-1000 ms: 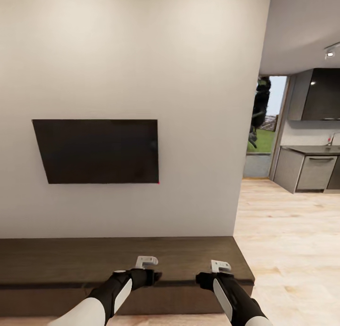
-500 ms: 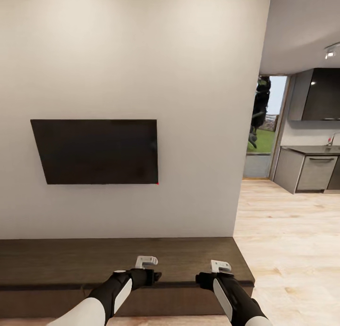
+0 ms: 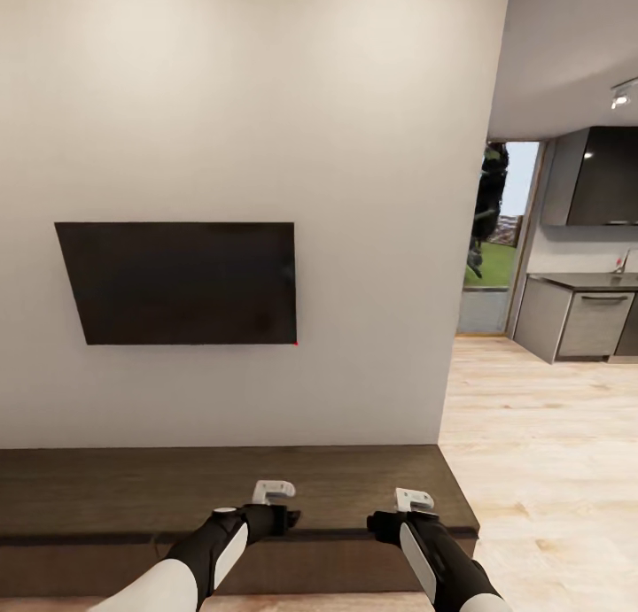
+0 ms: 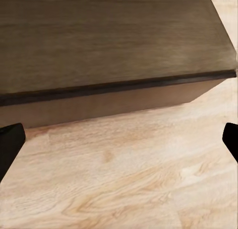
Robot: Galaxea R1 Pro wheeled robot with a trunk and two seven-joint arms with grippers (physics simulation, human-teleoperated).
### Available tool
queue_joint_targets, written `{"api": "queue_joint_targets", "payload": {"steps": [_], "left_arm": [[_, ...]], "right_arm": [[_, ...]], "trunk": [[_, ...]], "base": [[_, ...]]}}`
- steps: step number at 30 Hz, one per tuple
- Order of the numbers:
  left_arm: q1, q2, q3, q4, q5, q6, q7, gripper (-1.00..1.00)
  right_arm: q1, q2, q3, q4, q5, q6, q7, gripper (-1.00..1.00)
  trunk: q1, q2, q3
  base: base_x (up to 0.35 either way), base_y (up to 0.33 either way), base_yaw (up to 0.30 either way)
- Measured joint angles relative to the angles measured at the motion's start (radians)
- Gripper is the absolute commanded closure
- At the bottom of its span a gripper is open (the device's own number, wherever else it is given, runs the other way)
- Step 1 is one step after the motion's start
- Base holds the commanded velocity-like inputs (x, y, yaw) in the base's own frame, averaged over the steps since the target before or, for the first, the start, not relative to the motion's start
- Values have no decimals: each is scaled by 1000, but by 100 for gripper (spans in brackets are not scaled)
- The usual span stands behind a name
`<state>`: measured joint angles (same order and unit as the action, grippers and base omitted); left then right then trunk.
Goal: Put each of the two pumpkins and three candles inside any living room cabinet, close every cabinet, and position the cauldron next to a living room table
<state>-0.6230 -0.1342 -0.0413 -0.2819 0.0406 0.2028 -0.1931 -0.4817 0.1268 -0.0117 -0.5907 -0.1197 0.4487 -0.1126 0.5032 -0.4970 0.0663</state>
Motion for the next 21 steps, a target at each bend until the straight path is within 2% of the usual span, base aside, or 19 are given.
{"api": "queue_joint_targets", "payload": {"steps": [5, 7, 8, 13, 21], "left_arm": [[1, -1, 0, 1, 1, -35, 65, -100], [1, -1, 0, 3, 1, -56, 110, -100], [2, -1, 0, 6, 1, -82, 168, -100], [3, -1, 0, 8, 1, -118, 216, -100], [18, 0, 1, 8, 4, -137, 257, -100]], "right_arm": [[0, 0, 0, 0, 0, -1, 1, -100], [0, 0, 1, 0, 0, -10, 1, -100], [0, 1, 3, 1, 0, -31, 1, -100], [2, 0, 3, 10, 1, -59, 1, -100], [9, 0, 4, 15, 1, -125, 0, -100]], "trunk": [[19, -35, -16], [27, -49, -22], [31, -56, -25], [50, -91, -41], [81, -147, -66]], "base": [[0, 0, 0], [0, 0, 0], [0, 0, 0], [0, 0, 0], [0, 0, 0]]}}
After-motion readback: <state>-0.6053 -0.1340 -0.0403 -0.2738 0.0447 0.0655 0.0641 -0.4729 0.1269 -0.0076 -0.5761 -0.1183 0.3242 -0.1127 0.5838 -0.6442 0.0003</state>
